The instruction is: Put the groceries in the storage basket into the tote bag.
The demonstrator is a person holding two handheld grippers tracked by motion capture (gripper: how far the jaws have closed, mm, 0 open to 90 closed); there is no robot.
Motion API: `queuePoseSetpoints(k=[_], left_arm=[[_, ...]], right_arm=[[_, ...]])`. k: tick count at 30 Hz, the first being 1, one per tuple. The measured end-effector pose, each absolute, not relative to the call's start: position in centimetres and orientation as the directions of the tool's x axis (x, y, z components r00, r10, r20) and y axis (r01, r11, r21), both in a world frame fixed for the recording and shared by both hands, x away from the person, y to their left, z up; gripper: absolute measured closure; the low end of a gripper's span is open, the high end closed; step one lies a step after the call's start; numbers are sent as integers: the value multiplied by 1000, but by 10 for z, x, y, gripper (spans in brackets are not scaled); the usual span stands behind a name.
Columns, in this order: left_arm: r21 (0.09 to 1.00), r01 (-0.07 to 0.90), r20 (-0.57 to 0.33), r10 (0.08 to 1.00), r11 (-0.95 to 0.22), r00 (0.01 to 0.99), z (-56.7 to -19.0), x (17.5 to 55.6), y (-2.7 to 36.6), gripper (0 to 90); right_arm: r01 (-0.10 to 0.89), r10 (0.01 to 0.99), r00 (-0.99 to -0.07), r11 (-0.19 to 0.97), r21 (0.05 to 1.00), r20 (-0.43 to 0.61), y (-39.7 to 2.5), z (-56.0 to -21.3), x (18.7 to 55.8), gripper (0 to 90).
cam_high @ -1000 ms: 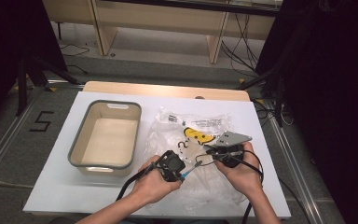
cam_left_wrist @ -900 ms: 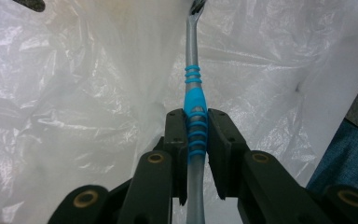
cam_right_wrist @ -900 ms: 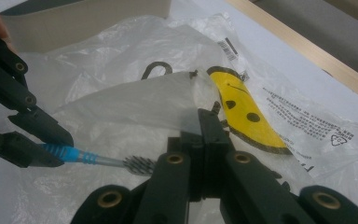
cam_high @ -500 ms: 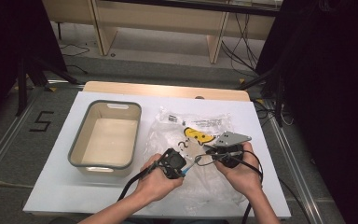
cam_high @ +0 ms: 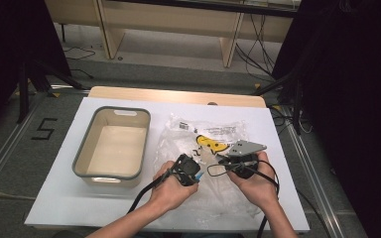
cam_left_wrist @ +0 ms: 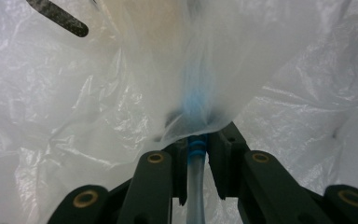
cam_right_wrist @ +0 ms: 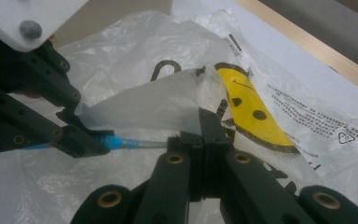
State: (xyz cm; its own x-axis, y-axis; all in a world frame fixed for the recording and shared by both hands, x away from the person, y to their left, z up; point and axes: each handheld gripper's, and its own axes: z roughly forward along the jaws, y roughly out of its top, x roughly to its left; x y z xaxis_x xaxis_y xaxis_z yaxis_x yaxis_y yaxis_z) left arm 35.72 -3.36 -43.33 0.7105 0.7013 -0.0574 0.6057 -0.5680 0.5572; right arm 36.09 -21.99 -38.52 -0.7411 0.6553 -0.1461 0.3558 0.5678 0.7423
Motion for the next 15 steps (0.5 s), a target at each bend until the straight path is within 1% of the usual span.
queuePoseSetpoints(k=[4, 15], left_arm=[[565, 599, -40, 705, -568, 708, -435, 358, -37, 781], [573, 609, -46, 720, -549, 692, -439, 361, -43, 781]], right_arm=[[357, 654, -741, 573, 738, -149, -220, -386, 362, 900], [369, 660, -739, 568, 736, -139, -219, -389, 362, 900]])
